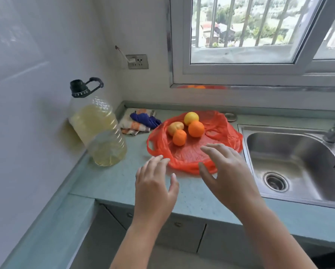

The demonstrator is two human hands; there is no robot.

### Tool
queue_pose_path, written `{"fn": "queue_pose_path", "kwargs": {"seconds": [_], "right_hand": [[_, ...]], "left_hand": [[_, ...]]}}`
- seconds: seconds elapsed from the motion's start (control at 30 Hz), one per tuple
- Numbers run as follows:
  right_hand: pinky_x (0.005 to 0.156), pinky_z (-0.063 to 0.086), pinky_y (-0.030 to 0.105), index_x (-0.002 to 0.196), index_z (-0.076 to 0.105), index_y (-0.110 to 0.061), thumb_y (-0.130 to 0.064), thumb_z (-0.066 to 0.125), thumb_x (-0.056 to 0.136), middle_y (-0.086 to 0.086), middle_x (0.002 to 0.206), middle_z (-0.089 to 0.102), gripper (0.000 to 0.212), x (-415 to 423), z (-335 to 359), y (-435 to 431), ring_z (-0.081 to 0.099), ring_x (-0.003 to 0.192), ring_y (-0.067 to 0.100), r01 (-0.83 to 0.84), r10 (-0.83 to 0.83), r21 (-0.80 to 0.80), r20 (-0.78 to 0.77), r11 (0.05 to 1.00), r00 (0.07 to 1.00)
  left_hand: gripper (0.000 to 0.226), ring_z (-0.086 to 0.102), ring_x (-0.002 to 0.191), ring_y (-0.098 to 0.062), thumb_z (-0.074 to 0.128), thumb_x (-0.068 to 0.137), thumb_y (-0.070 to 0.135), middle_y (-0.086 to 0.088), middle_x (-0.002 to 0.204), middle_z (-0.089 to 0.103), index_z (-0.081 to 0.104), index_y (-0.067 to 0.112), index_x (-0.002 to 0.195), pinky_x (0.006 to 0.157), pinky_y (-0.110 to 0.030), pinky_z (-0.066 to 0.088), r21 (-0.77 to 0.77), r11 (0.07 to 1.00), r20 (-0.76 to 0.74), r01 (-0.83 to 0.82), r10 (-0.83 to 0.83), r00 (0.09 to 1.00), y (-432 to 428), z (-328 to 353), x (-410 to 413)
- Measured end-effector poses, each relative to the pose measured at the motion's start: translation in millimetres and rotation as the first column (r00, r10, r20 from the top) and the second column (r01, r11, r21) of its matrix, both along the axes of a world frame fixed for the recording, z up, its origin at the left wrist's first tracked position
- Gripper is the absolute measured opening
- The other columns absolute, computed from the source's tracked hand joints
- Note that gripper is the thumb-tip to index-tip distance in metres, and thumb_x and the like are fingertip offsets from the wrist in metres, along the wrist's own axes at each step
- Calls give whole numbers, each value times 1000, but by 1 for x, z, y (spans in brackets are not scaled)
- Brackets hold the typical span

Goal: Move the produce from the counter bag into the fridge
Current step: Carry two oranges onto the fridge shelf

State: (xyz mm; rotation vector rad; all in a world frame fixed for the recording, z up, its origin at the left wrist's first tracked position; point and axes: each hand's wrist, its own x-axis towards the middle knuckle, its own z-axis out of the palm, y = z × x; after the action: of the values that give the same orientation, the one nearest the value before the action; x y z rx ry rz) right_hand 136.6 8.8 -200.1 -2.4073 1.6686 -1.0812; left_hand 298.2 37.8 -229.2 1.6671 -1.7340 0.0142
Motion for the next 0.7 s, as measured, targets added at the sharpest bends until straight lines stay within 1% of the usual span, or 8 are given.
{"fn": "queue_pose_path", "kwargs": {"seconds": [0.07, 0.17, 0.23, 0.3, 0.37, 0.47, 0.6, 0.7], "right_hand": [[85, 49, 47, 110, 65, -11, -38, 44, 81, 6, 108, 66, 44, 3, -8, -19, 61, 99, 30, 15, -14, 39, -18, 999, 1000], [84, 50, 47, 110, 65, -9, -31, 54, 78, 7, 107, 66, 40, -2, -20, -48, 61, 97, 31, 59, -57, 93, -28, 994, 998], [82, 51, 46, 108, 65, -8, -28, 57, 76, 8, 105, 66, 39, -6, -26, -72, 62, 95, 31, 84, -82, 100, -23, 991, 996], [80, 51, 47, 107, 66, -7, -27, 59, 75, 8, 103, 66, 39, -7, -33, -98, 63, 92, 32, 86, -84, 108, -19, 990, 996], [78, 52, 48, 106, 66, -7, -28, 59, 74, 9, 103, 67, 40, -7, -41, -127, 63, 92, 33, 69, -66, 133, -26, 989, 997], [78, 52, 45, 107, 66, -7, -30, 59, 72, 10, 105, 66, 43, -13, -56, -172, 63, 92, 33, 40, -32, 195, -45, 980, 998], [78, 51, 46, 111, 64, -5, -28, 64, 72, 12, 106, 64, 45, -25, -83, -228, 61, 95, 34, 15, 4, 293, -66, 956, 998], [77, 51, 43, 113, 63, -5, -22, 73, 72, 12, 107, 63, 46, -30, -104, -263, 60, 97, 34, 20, 5, 356, -69, 934, 998]], "left_hand": [[45, 55, 111, -27, 40, 81, 32, -9, 117, 61, 60, 8, 113, 94, -42, 43, 22, 1000, -23, 12, -11, 1000, -24, -8, 6], [45, 54, 113, -27, 40, 81, 33, -9, 118, 61, 59, 9, 114, 96, -43, 43, 68, 996, -47, 60, -57, 997, -57, -22, 7], [45, 53, 114, -25, 40, 81, 34, -7, 120, 60, 59, 11, 115, 97, -42, 41, 96, 991, -53, 94, -90, 995, -82, -30, 7], [44, 51, 116, -23, 43, 81, 34, -6, 121, 59, 58, 11, 115, 99, -37, 37, 118, 987, -89, 110, -100, 991, -109, -36, 6], [45, 49, 116, -18, 44, 81, 36, -4, 121, 57, 57, 12, 117, 99, -30, 35, 138, 982, -183, 130, -104, 978, -136, -40, 4], [51, 48, 115, -13, 42, 79, 41, -2, 122, 56, 56, 12, 118, 98, -26, 35, 186, 970, -300, 158, -97, 949, -173, -47, 1], [51, 46, 117, -9, 43, 79, 43, 4, 123, 53, 55, 15, 119, 98, -15, 30, 276, 944, -288, 182, -99, 953, -219, -64, 1], [41, 43, 116, -5, 56, 83, 34, 10, 121, 49, 55, 16, 120, 96, -1, 23, 338, 925, -321, 171, -57, 945, -247, -77, 4]]}}
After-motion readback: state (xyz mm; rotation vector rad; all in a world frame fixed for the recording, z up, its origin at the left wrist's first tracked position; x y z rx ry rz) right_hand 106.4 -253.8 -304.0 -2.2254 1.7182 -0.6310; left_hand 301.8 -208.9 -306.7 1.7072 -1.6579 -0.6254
